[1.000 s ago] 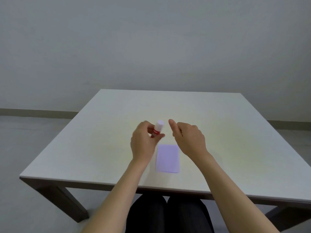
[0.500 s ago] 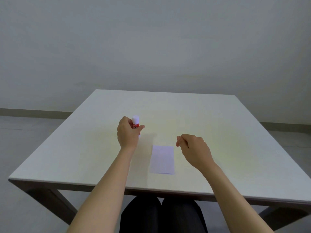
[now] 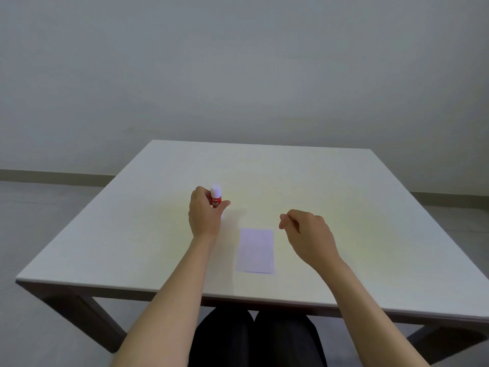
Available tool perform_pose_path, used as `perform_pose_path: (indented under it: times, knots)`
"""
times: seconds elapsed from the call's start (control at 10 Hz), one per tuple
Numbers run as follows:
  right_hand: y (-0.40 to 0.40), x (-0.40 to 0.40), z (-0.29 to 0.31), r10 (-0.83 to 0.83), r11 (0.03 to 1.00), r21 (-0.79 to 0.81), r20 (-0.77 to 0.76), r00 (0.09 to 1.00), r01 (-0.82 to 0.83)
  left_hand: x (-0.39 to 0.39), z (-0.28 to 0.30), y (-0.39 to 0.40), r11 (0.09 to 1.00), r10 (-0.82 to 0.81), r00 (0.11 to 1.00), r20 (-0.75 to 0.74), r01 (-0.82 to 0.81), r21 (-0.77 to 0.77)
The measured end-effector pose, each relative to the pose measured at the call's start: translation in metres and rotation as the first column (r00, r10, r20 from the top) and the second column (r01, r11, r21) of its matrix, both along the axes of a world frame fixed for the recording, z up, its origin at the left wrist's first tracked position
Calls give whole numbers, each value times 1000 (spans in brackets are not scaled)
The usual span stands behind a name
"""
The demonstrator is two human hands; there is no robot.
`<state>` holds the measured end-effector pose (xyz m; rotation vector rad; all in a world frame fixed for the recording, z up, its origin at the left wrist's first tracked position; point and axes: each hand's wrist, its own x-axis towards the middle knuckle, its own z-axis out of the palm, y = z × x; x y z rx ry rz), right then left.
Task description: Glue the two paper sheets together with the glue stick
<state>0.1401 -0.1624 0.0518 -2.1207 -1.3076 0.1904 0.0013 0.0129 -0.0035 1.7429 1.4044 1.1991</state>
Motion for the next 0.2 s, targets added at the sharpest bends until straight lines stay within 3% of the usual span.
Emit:
perform_pose_path:
  times: [0.2]
  knots:
    - [5,-5,-3,-17,1000,-9,22,1000,18,-15,-3,-7,993,-116,993,-24,116,-3]
